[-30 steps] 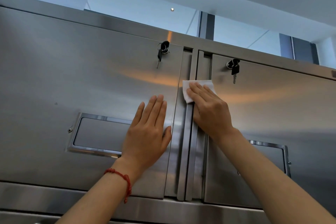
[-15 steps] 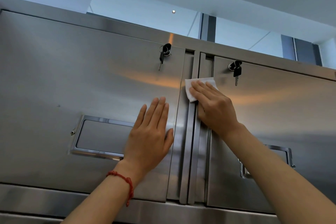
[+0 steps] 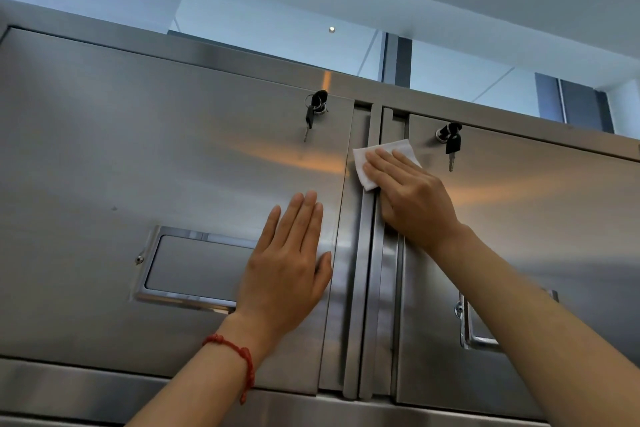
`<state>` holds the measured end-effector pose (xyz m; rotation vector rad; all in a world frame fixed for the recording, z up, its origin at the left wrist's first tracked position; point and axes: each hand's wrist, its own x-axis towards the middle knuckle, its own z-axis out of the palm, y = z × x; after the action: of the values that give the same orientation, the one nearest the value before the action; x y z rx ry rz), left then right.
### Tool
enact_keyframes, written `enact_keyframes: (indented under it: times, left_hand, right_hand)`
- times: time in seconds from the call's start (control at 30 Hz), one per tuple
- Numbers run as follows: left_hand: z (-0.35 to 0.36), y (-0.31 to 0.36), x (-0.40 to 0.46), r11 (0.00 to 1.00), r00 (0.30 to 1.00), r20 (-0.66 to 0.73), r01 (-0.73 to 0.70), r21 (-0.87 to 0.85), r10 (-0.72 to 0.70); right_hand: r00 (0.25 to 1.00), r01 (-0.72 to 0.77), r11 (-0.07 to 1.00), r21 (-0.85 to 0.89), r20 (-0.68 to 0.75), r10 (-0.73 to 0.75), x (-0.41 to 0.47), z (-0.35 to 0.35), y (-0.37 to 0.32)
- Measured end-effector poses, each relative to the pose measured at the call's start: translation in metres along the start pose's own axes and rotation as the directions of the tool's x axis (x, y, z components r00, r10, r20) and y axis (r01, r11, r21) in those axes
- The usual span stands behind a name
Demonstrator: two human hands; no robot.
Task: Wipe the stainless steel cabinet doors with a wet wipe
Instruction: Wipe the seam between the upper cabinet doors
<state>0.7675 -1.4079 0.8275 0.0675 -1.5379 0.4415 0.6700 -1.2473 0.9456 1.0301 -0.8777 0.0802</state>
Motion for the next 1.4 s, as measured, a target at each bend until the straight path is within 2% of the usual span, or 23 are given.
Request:
enact_keyframes:
  times: [0.13, 0.3, 0.77, 1.4]
  left_hand:
    - [0.0, 0.0, 0.0, 1.0, 1.0, -0.011, -0.004, -0.003, 0.004]
    - [0.001, 0.0, 0.0, 1.0, 1.0, -0.006, -0.002, -0.004, 0.002]
    - [0.001, 0.0, 0.0, 1.0, 1.0, -0.021, -0.001, -0.009, 0.001]
    - [0.003, 0.0, -0.001, 1.0, 1.0, -0.026, 0.001, 0.007, -0.001]
  right_hand:
    - [1.0, 0.006, 1.0, 0.021, -0.002, -0.006, -0.002, 0.0, 0.001]
    - [0.996, 0.084, 0.996, 0.03, -0.019, -0.083, -0.002, -0.003, 0.007]
    - [0.98, 0.199, 0.978, -0.063, 0.046, -0.196, 0.006, -0.001, 0.022]
    - [0.994, 0.103, 0.993, -0.058, 0.034, -0.101, 0.023, 0.003, 0.032]
